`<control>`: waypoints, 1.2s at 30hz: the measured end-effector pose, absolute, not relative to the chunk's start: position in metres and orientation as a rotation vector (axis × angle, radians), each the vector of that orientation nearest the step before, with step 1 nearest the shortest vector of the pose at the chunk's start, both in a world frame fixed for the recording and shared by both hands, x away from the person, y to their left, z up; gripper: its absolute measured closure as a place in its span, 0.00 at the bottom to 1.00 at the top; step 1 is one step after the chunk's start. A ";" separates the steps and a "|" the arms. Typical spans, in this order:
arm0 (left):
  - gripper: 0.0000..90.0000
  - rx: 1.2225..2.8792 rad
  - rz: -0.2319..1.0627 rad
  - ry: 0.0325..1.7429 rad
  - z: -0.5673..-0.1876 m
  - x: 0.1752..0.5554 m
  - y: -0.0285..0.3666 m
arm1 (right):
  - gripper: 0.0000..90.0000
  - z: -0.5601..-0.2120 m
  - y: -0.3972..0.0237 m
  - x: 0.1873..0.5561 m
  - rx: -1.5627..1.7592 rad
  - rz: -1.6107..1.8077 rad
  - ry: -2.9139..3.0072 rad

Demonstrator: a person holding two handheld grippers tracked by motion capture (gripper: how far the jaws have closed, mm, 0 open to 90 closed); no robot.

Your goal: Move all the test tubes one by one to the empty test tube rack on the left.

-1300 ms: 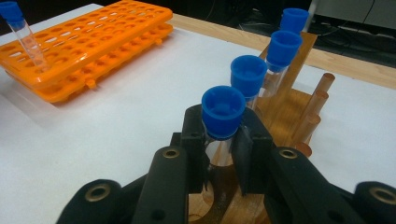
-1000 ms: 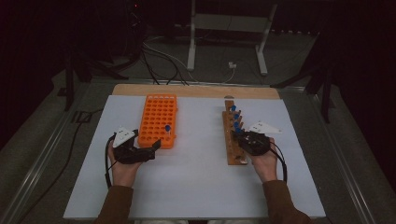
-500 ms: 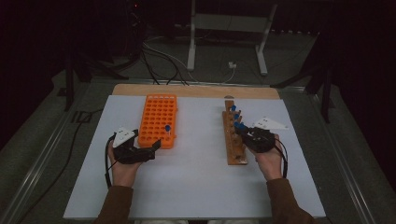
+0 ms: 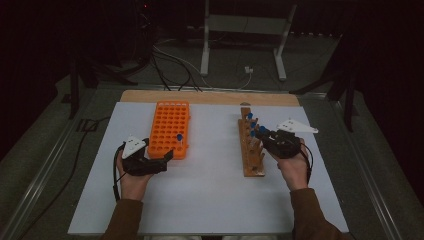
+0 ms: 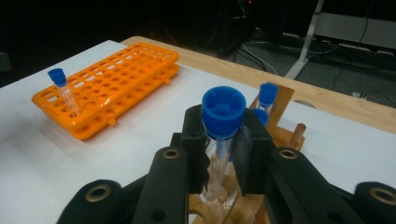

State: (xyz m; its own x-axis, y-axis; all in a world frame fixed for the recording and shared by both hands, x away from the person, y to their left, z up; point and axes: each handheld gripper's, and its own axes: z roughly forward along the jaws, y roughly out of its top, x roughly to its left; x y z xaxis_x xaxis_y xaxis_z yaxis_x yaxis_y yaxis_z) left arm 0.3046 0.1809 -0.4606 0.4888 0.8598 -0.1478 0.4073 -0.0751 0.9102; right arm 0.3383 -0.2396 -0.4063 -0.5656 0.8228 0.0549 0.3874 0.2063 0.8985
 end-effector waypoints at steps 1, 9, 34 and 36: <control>0.01 1.685 0.539 1.092 -0.460 0.304 0.181 | 0.85 -0.405 -0.239 0.338 1.117 1.322 2.049; 0.01 1.688 0.543 1.087 -0.460 0.304 0.180 | 0.85 -0.395 -0.233 0.335 1.078 1.347 2.056; 0.01 1.704 0.555 1.034 -0.451 0.300 0.169 | 0.85 -0.401 -0.184 0.336 0.989 1.381 2.168; 0.01 1.705 0.555 1.026 -0.450 0.299 0.167 | 0.85 -0.401 -0.178 0.336 0.980 1.385 2.177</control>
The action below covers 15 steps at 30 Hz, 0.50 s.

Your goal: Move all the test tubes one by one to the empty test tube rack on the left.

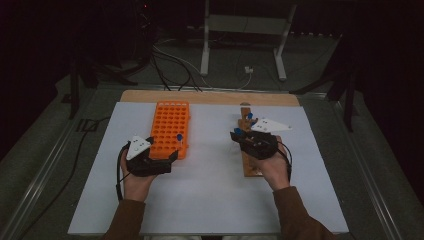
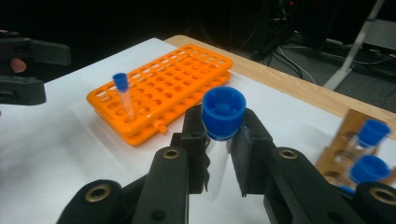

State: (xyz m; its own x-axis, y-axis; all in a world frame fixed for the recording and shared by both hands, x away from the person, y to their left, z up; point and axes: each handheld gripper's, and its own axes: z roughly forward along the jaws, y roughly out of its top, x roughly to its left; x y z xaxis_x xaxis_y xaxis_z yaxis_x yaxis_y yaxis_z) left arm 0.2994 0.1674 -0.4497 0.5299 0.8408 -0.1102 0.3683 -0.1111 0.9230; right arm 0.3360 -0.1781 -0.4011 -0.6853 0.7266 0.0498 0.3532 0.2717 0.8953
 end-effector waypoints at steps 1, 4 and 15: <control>0.01 1.701 0.550 1.017 -0.448 0.299 0.165 | 0.85 -0.401 -0.175 0.336 0.973 1.386 2.182; 0.01 1.693 0.536 1.007 -0.446 0.298 0.163 | 0.85 -0.401 -0.168 0.336 0.958 1.396 2.193; 0.01 1.712 0.514 0.901 -0.436 0.290 0.134 | 0.85 -0.400 -0.143 0.335 0.927 1.476 2.247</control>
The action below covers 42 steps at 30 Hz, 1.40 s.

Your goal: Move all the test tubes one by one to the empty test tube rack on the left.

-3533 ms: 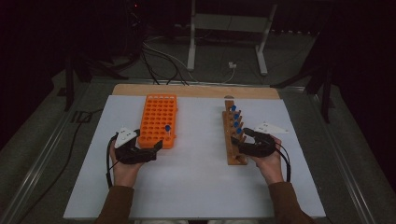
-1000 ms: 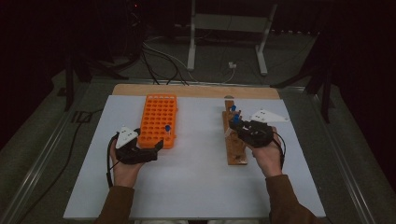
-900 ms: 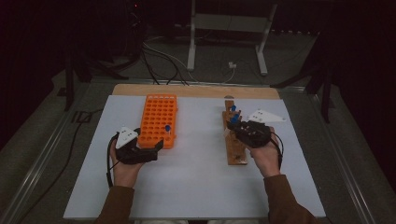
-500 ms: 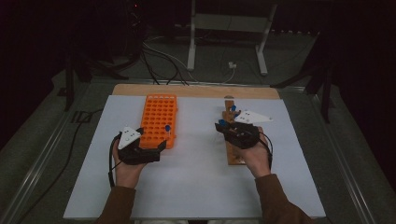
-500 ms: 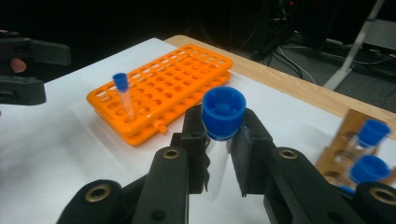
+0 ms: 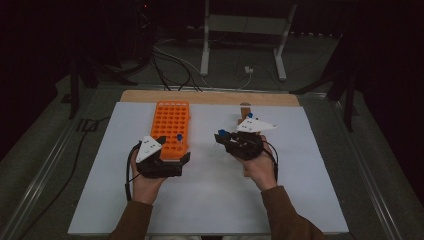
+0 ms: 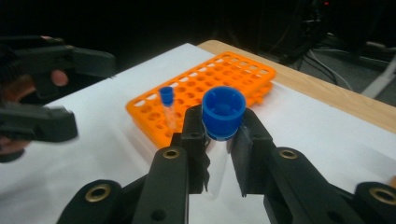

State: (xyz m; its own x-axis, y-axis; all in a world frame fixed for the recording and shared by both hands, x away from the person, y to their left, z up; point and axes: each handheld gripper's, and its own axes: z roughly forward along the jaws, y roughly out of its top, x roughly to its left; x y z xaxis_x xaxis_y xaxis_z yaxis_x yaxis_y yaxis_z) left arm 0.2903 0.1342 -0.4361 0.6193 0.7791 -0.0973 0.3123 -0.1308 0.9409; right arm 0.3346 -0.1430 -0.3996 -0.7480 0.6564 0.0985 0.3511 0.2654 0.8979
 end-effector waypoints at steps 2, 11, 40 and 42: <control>0.01 1.721 0.514 0.893 -0.436 0.290 0.131 | 0.85 -0.400 -0.139 0.334 0.924 1.488 2.260; 0.03 1.791 0.469 0.834 -0.441 0.287 0.109 | 0.85 -0.404 -0.121 0.328 0.891 1.498 2.324; 0.80 1.811 0.462 0.763 -0.447 0.283 0.105 | 0.85 -0.402 -0.082 0.315 0.807 1.536 2.421; 0.81 1.809 0.462 0.761 -0.446 0.283 0.106 | 0.85 -0.402 -0.083 0.315 0.808 1.535 2.423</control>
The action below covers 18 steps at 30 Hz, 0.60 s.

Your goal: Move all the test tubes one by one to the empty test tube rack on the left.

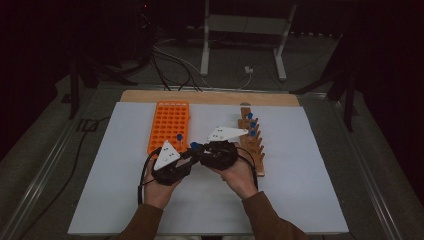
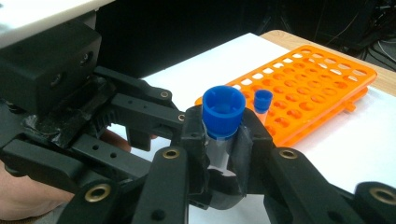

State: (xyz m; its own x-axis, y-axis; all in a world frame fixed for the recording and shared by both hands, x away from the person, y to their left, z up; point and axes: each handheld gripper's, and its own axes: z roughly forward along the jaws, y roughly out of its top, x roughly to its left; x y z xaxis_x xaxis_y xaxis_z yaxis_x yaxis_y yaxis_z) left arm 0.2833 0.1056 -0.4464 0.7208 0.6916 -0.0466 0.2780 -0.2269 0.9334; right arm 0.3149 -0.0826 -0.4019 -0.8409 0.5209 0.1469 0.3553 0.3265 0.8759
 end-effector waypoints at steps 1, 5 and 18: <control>0.81 1.809 0.461 0.760 -0.446 0.283 0.106 | 0.85 -0.402 -0.083 0.315 0.808 1.536 2.423; 0.84 1.809 0.462 0.760 -0.447 0.283 0.106 | 0.85 -0.402 -0.083 0.315 0.809 1.541 2.424; 0.86 1.798 0.445 0.782 -0.450 0.286 0.114 | 0.43 -0.403 -0.095 0.317 0.839 1.594 2.391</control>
